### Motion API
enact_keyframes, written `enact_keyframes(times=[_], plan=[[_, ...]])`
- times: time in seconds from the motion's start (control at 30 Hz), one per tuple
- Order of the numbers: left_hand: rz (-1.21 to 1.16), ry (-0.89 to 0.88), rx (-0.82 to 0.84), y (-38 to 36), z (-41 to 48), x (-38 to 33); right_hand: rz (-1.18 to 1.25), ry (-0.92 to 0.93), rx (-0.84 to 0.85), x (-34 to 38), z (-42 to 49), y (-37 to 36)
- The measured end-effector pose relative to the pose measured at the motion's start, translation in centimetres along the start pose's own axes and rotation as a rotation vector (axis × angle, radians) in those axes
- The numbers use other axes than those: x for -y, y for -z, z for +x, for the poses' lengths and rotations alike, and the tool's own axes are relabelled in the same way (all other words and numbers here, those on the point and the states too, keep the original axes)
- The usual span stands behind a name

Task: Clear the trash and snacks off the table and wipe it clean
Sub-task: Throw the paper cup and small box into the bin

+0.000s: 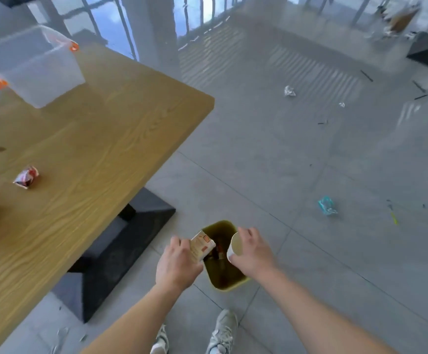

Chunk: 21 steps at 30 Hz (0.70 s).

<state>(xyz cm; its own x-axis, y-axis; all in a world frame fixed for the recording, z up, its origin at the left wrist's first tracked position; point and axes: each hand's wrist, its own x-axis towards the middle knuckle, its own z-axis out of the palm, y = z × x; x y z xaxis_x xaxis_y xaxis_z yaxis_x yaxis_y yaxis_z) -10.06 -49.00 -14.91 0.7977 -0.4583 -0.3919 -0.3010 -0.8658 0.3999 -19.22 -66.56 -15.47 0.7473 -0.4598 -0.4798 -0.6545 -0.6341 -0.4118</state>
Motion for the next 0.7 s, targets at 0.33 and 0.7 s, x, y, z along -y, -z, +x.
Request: enact_keyframes(times=[0.33,0.7], plan=[[0.148,-0.048,0.157,-13.8,8.0,4.0,0.099,-0.18,0.082,-7.8,6.1,-12.7],[0.303,-0.112,0.213,-24.7,14.6,6.6,0.103,-0.252,0.125,-13.5,12.0,-21.0]])
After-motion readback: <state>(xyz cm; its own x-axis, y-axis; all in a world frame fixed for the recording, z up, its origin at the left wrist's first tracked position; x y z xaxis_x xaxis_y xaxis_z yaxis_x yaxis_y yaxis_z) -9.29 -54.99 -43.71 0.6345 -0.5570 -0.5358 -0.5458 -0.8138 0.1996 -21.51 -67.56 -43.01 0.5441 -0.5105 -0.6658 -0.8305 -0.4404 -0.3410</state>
